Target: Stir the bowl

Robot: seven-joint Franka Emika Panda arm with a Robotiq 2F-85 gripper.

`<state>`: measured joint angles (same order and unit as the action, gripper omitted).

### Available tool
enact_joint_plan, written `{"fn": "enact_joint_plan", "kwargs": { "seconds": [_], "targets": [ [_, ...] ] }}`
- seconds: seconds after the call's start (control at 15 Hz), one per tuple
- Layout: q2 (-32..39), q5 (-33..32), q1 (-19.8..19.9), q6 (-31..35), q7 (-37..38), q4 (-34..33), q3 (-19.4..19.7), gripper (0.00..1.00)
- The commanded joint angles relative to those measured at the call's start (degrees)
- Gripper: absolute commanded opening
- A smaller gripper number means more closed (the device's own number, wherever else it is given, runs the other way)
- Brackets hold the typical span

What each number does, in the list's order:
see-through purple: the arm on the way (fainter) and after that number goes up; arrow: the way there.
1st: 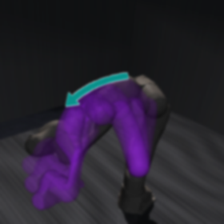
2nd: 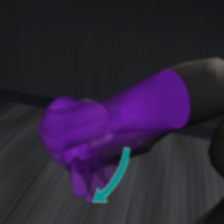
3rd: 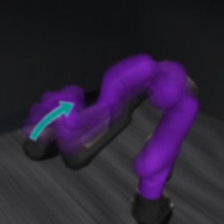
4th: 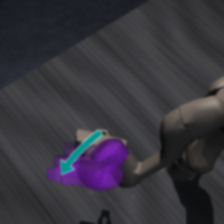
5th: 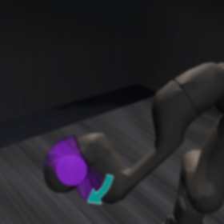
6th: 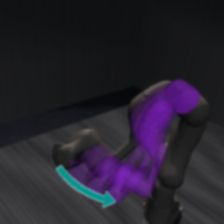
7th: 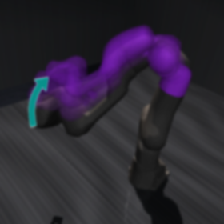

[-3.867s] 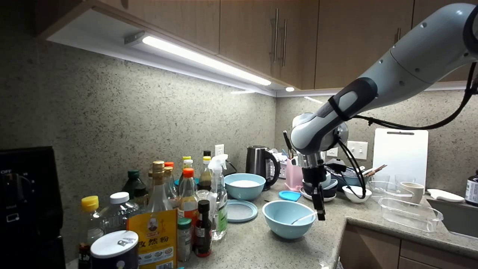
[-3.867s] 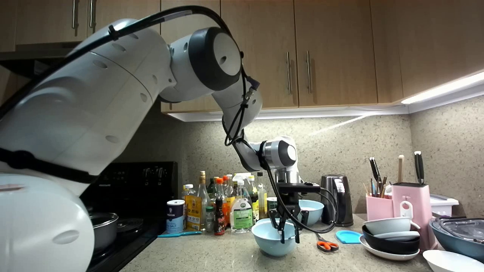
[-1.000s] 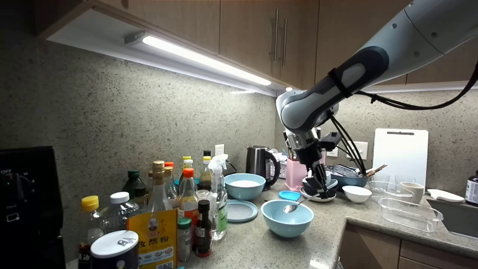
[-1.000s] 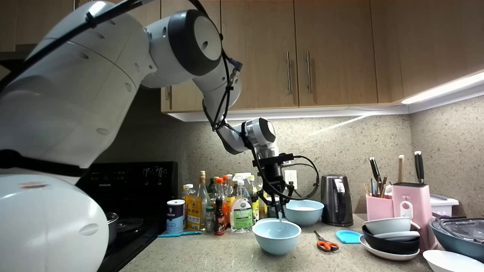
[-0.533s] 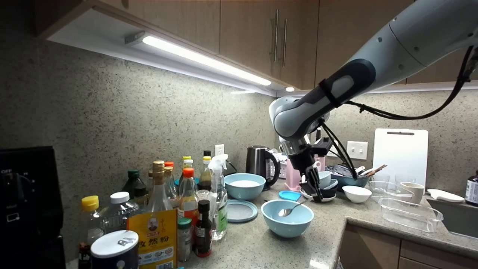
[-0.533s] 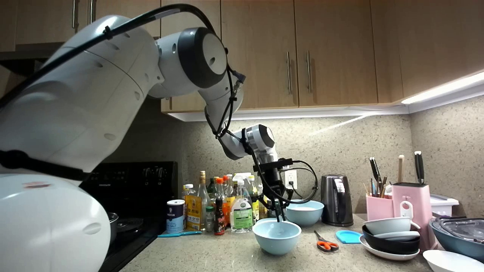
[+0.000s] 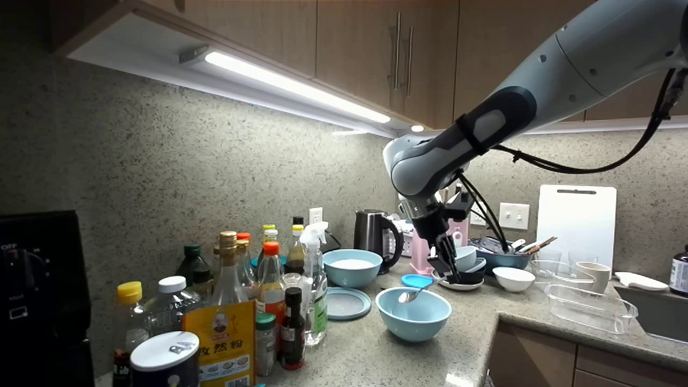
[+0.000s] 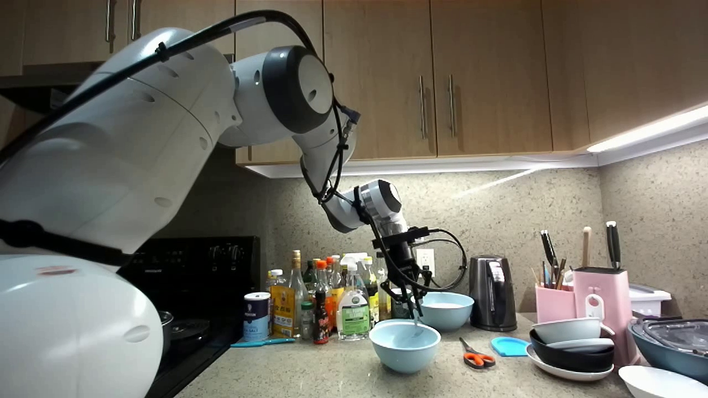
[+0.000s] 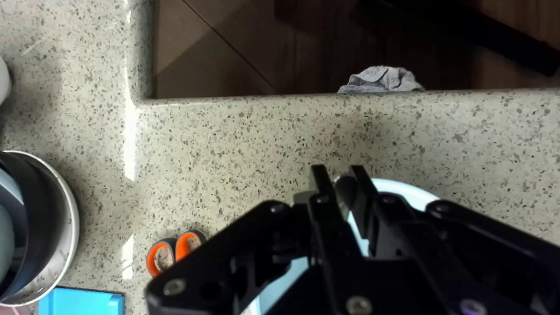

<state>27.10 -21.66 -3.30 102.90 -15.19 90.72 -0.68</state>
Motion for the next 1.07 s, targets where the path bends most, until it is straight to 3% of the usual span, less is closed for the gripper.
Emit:
{"fn": "enact_joint_plan", "kwargs": {
  "seconds": [0.0,0.2,0.27,0.6,1.0],
  "targets": [
    [0.07,-0.05,0.13,-0.16,0.03,-0.12,-0.2,0.15],
    [0.15,-0.05,0.12,-0.15,0.03,-0.12,-0.25,0.15],
    [0.16,-0.05,0.12,-0.15,0.03,-0.12,-0.25,0.04],
    [2.33,-2.54,-1.33,2.12,-0.39,-4.05,-0.48,0.04],
    [5.64,0.04,-2.8,-1.12,-2.13,-7.56,-2.35,0.04]
  ]
}}
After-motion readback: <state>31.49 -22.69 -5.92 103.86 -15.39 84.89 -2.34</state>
